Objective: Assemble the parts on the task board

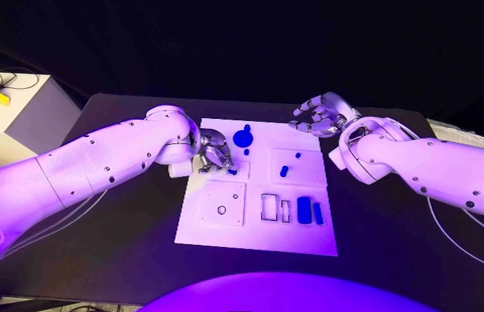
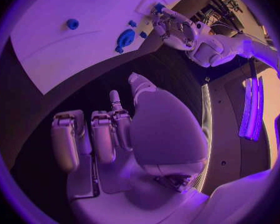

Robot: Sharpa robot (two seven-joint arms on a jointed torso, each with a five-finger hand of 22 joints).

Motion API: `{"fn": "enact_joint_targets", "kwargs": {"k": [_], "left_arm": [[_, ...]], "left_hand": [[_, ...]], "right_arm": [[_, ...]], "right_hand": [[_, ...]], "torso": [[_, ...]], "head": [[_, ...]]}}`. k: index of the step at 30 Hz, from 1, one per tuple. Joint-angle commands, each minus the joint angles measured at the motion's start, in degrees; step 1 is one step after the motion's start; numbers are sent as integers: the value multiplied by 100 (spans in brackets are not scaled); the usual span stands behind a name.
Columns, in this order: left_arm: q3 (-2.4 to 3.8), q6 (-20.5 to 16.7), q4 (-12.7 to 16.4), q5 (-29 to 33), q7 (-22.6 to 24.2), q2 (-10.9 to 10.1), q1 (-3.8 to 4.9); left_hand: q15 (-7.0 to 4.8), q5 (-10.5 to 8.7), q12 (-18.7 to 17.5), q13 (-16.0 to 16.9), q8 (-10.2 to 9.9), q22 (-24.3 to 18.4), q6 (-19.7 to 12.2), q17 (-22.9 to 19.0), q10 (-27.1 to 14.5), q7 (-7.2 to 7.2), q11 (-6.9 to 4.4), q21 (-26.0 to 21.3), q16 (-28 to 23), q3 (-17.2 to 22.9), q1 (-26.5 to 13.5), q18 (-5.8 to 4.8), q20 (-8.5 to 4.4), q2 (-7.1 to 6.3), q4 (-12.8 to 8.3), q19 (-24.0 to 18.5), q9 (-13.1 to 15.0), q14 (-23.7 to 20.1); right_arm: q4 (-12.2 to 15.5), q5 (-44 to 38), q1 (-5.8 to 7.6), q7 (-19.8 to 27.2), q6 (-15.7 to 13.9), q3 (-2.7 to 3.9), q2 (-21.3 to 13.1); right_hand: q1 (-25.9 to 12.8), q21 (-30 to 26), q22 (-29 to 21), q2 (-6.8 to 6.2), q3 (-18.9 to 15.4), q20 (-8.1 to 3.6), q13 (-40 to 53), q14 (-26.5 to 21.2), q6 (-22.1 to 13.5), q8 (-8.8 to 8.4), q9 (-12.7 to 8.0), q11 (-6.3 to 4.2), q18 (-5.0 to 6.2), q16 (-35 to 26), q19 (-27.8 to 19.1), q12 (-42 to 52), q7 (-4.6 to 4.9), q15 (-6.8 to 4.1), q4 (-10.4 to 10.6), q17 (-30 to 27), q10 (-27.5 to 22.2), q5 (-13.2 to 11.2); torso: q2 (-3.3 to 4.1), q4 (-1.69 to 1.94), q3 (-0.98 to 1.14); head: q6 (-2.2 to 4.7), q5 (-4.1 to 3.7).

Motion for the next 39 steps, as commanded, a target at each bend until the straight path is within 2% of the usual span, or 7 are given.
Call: {"fn": "enact_joint_targets", "kwargs": {"k": [1, 14, 17, 18, 21, 30, 39], "left_arm": [[9, -59, 58, 332, 44, -50, 2], [33, -632, 330, 193, 58, -270, 2], [41, -691, 415, 80, 55, -331, 2], [43, -721, 445, 34, 55, -348, 2], [46, -832, 519, -84, 59, -386, 0], [48, -1132, 688, -592, 65, -432, -6], [43, -1248, 714, -965, 53, -411, -13]], "left_hand": [[-50, 60, 60, 45, 129, 62, 29, 326, 66, -85, -15, 50, 26, 1107, -162, -61, -46, -4, -1075, 28, 811, 140], [-129, 579, 303, 308, 294, 462, 161, 699, 376, -174, -103, 323, 202, 1327, -572, -129, -108, -121, -1404, 257, 973, 313], [-142, 639, 342, 358, 309, 475, 192, 769, 435, -190, -118, 337, 234, 1331, -602, -130, -117, -141, -1430, 266, 983, 343], [-147, 656, 358, 378, 317, 469, 209, 794, 461, -198, -124, 336, 245, 1331, -616, -129, -120, -147, -1437, 263, 987, 354], [-164, 710, 382, 405, 344, 485, 254, 875, 514, -221, -145, 349, 280, 1341, -655, -131, -133, -154, -1447, 275, 1003, 388], [-202, 827, 438, 478, 379, 557, 320, 946, 626, -263, -186, 394, 310, 1381, -719, -144, -166, -194, -1484, 334, 1030, 421], [-225, 876, 471, 523, 401, 622, 373, 1023, 699, -292, -212, 430, 341, 1410, -758, -157, -187, -216, -1498, 387, 1043, 452]], "right_arm": [[-2, -20, -7, 36, 72, 1, -22], [-142, 336, 2, 527, -151, 1, -105], [-228, 590, 16, 802, -377, 1, -104], [-264, 702, 24, 898, -448, 1, -103], [-371, 1015, 48, 1130, -606, 2, -92], [-802, 1701, 187, 1584, -830, 2, 53], [-1240, 2413, 268, 2253, -394, 2, 264]], "right_hand": [[-46, -28, 1376, 10, 30, 34, 983, 575, -23, -15, -9, 44, 11, -19, 518, -3, 10, 30, 7, 1425, 44, 19], [-54, -475, 1072, 27, 107, 24, 547, 461, -11, -15, -13, 28, 125, -228, 322, -501, -2, 14, 1, 1043, -387, 47], [10, -2238, -115, -52, 346, -28, -880, 63, -79, -44, -23, -1, 500, -1090, -390, -2125, -25, -43, 3, -144, -1593, 154], [45, -3434, -934, -78, 495, -36, -1747, -228, -113, -44, -18, -11, 705, -1748, -829, -3099, -12, -44, -7, -876, -2241, 213], [29, -5611, -2527, -208, 799, -15, -2677, -649, -160, 14, 16, 17, 983, -3024, -1343, -3907, -1, -48, -12, -2010, -2613, 269], [-108, -7413, -4205, -432, 1442, 159, -4594, -1379, -218, 289, 152, 138, 999, -6037, -1500, -5565, 124, 145, -59, -3631, -2573, 378], [-178, -8490, -5448, -421, 1843, 585, -6291, -2266, -174, 100, 61, 461, 993, -7669, -2248, -7065, 340, 571, -318, -4485, -2449, 321]], "torso": [[-12, 11, 16], [-37, 4, 117], [-40, -4, 154], [-41, -5, 168], [-37, -5, 188], [-30, 0, 256], [-33, 0, 244]], "head": [[15, -6], [51, -75], [57, -87], [54, -101], [53, -106], [-2, -118], [-91, -190]]}}
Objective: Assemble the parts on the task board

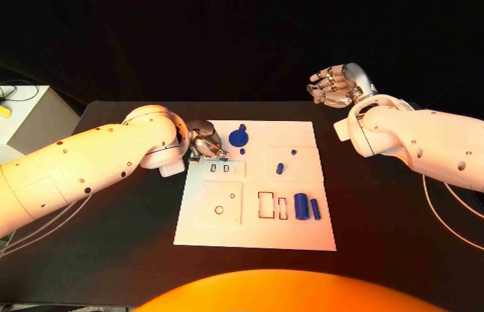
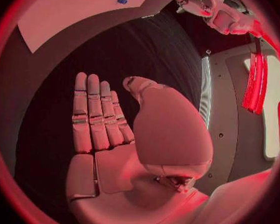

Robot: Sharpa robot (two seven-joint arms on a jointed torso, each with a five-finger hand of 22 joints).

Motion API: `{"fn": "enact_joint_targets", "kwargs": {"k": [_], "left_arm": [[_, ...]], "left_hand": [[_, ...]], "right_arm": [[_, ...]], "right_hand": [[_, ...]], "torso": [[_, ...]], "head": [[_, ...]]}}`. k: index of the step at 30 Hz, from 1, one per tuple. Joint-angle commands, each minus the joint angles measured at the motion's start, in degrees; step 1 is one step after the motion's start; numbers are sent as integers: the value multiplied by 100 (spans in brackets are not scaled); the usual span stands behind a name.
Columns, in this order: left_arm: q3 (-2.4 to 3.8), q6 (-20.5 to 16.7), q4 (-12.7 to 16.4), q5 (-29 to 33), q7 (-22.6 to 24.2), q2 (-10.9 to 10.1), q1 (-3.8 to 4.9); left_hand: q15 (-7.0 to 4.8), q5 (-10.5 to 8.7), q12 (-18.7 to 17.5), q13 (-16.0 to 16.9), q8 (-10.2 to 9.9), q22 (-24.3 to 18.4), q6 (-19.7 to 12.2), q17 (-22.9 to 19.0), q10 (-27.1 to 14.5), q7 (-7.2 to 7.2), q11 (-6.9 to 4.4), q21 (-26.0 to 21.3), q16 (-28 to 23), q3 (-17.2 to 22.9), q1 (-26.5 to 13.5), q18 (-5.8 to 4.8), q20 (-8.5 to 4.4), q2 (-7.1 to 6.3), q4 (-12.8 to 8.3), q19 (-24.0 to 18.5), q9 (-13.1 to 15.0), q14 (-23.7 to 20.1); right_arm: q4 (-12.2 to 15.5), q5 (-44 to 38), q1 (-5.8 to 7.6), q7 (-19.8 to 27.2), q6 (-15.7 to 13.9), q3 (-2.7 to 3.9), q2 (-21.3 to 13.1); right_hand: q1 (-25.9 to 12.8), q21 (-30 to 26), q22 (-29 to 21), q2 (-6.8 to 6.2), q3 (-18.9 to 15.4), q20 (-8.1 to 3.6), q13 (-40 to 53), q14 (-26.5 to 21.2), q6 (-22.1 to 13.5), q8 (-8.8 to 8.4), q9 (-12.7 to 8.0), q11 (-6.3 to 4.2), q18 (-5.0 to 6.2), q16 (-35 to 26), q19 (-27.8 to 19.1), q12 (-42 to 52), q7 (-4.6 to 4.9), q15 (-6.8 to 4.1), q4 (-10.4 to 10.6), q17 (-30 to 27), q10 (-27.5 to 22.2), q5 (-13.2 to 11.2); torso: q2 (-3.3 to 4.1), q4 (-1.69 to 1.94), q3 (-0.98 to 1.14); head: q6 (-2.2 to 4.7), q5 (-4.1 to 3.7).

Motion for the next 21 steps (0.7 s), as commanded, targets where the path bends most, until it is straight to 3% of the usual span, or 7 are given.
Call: {"fn": "enact_joint_targets", "kwargs": {"k": [1, 7, 12, 21], "left_arm": [[-1, -192, 6, -390, 44, 30, -7], [-8, -239, -26, -472, 32, 82, -12], [-23, -267, -70, -508, 23, 140, -17], [-65, -226, -152, -639, 9, 257, -27]], "left_hand": [[-41, 27, 22, 6, 21, 11, 133, 1023, 43, -97, 10, 25, 22, 1283, -52, -67, -4, 13, -1290, 36, 10, 430], [-48, 38, 36, 26, 27, 34, 149, 1044, 68, -105, 3, 37, 30, 1290, -64, -72, -10, 7, -1292, 54, 14, 438], [-51, 43, 32, 19, 30, 45, 156, 1041, 71, -109, -1, 43, 29, 1294, -72, -74, -13, 4, -1293, 63, 16, 438], [-57, 58, 20, 1, 34, 45, 166, 1036, 67, -116, -7, 45, 26, 1314, -79, -74, -20, 7, -1298, 67, 19, 437]], "right_arm": [[-187, 662, 25, 764, 329, 2, 95], [-496, 884, 55, 1115, 573, 2, 270], [-728, 957, 75, 1293, 707, 2, 430], [-1183, 971, 116, 1461, 834, 2, 759]], "right_hand": [[-14, -108, -339, 5, 84, 129, -380, -220, -18, -119, -46, 83, 18, -369, -236, -259, 78, 108, -122, -273, -2, -45], [-91, -102, -835, 52, 105, 256, -836, -369, -36, -288, -94, 162, 28, -753, -500, -536, 130, 221, -310, -687, -45, -56], [-165, -103, -1203, 128, 102, 354, -1086, -489, -22, -396, -122, 225, 29, -1016, -765, -822, 160, 309, -432, -1020, -106, -52], [-215, -108, -1468, 170, 72, 417, -1089, -486, -61, -508, -185, 271, 28, -1143, -956, -1102, 204, 359, -529, -1229, -100, -72]], "torso": [[0, 0, -4], [-8, 13, -9], [0, -3, -20], [2, 9, -23]], "head": [[-52, -37], [-100, -60], [-100, -63], [-100, -101]]}}
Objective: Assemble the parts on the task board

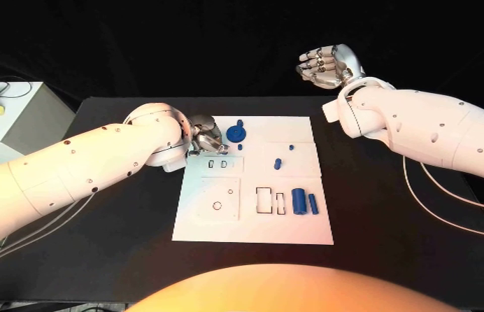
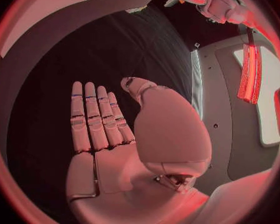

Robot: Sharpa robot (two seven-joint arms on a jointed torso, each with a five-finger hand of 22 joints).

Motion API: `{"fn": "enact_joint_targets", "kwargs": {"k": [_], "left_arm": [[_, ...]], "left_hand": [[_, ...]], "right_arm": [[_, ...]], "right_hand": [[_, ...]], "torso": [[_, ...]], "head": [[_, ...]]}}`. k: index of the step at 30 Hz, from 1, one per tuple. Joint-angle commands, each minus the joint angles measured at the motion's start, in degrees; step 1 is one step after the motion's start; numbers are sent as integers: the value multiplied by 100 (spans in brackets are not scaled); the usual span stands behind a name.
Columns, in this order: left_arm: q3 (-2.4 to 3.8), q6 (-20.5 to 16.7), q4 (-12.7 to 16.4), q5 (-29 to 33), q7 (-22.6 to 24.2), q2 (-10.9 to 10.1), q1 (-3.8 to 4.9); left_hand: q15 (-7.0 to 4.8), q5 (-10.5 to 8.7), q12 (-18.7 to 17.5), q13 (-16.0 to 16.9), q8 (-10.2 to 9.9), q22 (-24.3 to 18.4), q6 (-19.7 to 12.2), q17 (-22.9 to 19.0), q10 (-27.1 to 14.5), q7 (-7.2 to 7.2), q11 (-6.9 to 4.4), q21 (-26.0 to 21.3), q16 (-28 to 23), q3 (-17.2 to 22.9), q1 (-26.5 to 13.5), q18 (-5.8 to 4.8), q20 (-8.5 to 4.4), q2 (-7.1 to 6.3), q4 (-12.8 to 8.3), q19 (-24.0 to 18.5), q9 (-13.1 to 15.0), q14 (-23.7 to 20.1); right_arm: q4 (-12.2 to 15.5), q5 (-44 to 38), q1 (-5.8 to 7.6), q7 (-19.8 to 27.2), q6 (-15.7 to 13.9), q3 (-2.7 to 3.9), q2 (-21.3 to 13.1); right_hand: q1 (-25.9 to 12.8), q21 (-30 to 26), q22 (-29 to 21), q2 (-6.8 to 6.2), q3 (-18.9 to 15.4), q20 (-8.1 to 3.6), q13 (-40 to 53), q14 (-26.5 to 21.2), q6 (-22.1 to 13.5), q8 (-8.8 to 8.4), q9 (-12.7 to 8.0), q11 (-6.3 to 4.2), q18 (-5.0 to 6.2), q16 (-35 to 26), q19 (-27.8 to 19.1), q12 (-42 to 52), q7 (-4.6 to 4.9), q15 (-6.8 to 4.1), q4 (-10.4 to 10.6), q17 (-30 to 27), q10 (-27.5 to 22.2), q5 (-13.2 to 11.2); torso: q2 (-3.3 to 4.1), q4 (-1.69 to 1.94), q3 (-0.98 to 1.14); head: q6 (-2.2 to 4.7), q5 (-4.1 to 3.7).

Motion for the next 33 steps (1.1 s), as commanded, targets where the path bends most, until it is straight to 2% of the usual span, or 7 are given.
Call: {"fn": "enact_joint_targets", "kwargs": {"k": [1, 13, 14, 22, 33], "left_arm": [[-19, 10, -8, -153, 15, 31, -4], [-86, 157, 14, -227, -13, 19, -37], [-95, 163, 12, -235, -14, 20, -40], [-154, 174, 3, -278, -20, 22, -59], [-179, 187, -16, -278, -20, 36, -67]], "left_hand": [[-37, 36, 22, 0, 28, 3, 127, 1040, 39, -78, -19, 25, 28, 1315, -3, -75, 1, 39, -1298, 49, 10, 459], [-47, 61, 31, 16, 34, 14, 142, 1056, 60, -87, -29, 33, 34, 1340, -14, -78, -9, 36, -1316, 62, 16, 466], [-47, 61, 31, 16, 34, 14, 142, 1056, 60, -87, -29, 33, 34, 1340, -14, -78, -9, 36, -1316, 62, 16, 466], [-50, 72, 35, 22, 36, 25, 147, 1056, 67, -90, -32, 39, 34, 1347, -20, -80, -12, 33, -1322, 70, 17, 467], [-54, 82, 34, 18, 39, 36, 155, 1067, 73, -93, -34, 45, 38, 1353, -35, -83, -16, 29, -1324, 80, 20, 471]], "right_arm": [[-134, 81, 12, 323, 245, 3, 88], [-247, 81, 27, 367, 293, 3, 166], [-249, 81, 28, 368, 296, 3, 166], [-255, 81, 28, 369, 329, 3, 168], [-255, 81, 29, 363, 368, 3, 169]], "right_hand": [[-58, -26, -47, 11, -12, 9, -3, -1, -56, -38, -12, 46, 28, -46, -61, -43, 160, 32, -50, -38, -12, -28], [-83, -29, -162, 27, -32, 42, -2, -4, -47, -70, -35, 58, 28, -70, -201, -89, 171, 53, -85, -122, -1, -41], [-85, -30, -169, 29, -33, 44, -2, -4, -46, -72, -36, 59, 28, -71, -210, -90, 171, 54, -87, -127, 0, -41], [-93, -29, -206, 33, -40, 55, -3, -12, -46, -85, -44, 63, 29, -77, -259, -96, 175, 62, -98, -155, -9, -43], [-100, -27, -240, 37, -47, 67, -4, -30, -46, -97, -53, 69, 29, -84, -301, -99, 180, 71, -110, -185, -21, -45]], "torso": [[5, 7, 0], [-1, 1, -22], [-1, 1, -15], [4, -3, -17], [9, -7, -9]], "head": [[0, -15], [0, 16], [0, 21], [0, 42], [0, 45]]}}
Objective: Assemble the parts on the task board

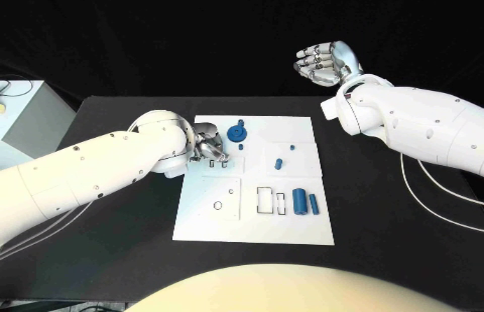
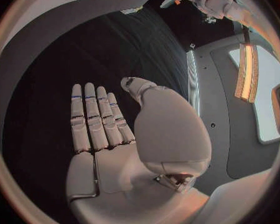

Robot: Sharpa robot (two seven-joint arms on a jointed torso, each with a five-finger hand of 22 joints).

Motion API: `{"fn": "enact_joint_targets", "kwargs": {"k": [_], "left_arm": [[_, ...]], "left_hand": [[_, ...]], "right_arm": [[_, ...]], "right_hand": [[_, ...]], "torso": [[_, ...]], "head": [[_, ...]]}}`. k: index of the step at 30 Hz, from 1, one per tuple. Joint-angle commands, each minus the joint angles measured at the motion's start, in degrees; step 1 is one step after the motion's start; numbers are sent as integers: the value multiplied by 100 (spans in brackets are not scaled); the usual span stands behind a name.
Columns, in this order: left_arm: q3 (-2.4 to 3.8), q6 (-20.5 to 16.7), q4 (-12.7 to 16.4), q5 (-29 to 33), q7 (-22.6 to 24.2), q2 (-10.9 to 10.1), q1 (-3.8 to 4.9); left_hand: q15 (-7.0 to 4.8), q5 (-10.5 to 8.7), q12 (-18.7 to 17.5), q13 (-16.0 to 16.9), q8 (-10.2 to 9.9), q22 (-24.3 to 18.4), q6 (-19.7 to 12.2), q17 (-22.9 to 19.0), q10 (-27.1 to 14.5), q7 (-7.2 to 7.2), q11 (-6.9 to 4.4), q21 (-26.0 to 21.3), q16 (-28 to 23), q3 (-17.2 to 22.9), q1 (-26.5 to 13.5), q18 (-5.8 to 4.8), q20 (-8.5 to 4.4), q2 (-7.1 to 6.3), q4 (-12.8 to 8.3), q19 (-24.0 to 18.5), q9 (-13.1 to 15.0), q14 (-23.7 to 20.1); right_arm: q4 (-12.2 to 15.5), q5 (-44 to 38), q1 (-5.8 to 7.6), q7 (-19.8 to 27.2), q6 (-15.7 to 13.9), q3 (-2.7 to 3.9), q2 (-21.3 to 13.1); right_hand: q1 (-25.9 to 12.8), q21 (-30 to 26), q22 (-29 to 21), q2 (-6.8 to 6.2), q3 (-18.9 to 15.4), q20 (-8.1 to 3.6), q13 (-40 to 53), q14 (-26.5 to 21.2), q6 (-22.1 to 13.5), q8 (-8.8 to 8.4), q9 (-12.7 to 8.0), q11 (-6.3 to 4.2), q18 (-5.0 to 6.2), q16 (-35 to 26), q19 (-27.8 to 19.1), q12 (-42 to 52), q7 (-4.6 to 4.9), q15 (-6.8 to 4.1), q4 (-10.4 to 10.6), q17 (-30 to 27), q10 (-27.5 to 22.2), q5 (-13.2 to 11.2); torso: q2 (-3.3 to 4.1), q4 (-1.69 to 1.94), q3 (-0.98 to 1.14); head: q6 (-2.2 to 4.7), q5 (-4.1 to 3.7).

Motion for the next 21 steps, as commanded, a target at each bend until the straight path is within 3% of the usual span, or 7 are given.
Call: {"fn": "enact_joint_targets", "kwargs": {"k": [1, 21], "left_arm": [[-8, 99, -16, -37, -1, 18, -5], [-18, 274, -58, -97, -14, 31, -13]], "left_hand": [[-33, 21, 34, 5, 35, 5, 84, 1067, 31, -40, 7, 20, 38, 1353, -17, -84, -17, 48, -1324, 39, 10, 450], [-35, 24, 20, -17, 37, 32, 89, 1046, 24, -42, 6, 33, 29, 1358, -29, -90, -19, 48, -1321, 56, 12, 444]], "right_arm": [[-3, 5, 3, 93, 121, 2, 8], [13, 5, 3, 92, 190, 2, -12]], "right_hand": [[-70, -28, -14, 7, -10, 4, -6, -11, -33, -19, -6, 50, 28, -19, -62, -33, 168, 50, -42, -9, -1, -24], [-83, -26, -43, 9, -20, 14, -5, -26, -29, -28, -12, 55, 29, -22, -98, -33, 172, 57, -47, -35, -9, -26]], "torso": [[1, 2, 5], [5, 8, 1]], "head": [[0, 6], [0, 3]]}}
